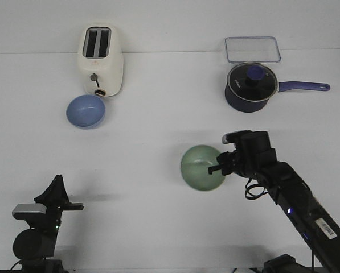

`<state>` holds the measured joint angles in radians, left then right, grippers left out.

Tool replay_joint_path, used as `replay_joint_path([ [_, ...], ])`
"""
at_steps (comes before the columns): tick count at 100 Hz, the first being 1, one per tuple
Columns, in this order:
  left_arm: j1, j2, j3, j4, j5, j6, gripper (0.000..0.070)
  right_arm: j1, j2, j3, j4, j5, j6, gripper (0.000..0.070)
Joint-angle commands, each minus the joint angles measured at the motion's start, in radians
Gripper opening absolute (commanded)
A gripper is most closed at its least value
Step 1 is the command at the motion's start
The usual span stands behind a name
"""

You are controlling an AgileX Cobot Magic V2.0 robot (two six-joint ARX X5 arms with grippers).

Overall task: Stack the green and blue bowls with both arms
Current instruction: 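Drag the green bowl with the right gripper toward the table center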

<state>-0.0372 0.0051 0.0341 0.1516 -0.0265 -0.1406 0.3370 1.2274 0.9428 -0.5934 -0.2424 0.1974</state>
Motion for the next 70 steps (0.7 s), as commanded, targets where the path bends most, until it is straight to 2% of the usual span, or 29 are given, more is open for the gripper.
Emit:
replay_joint_path([
  [1,0.0,-0.002,-0.018,0.029,0.001,-0.086,0.0015,0.061,0.012,-0.002,0.018,0.016,0.024,0.0],
  [20,0.0,-0.002,-0.01,0.037,0.001,-0.225,0.0012,0.192,0.032,-0.035,0.024,0.042,0.045,0.0],
  [45,0.0,-0.002,-0.003,0.03,0.001,-0.396,0.0012,0.267,0.065,-0.093,0.077,0.079,0.048,0.0],
  [70,0.0,0.001,0.023,0.025,0.001,-0.424,0.0013,0.274,0.1,-0.124,0.099,0.082,0.036,0.0],
])
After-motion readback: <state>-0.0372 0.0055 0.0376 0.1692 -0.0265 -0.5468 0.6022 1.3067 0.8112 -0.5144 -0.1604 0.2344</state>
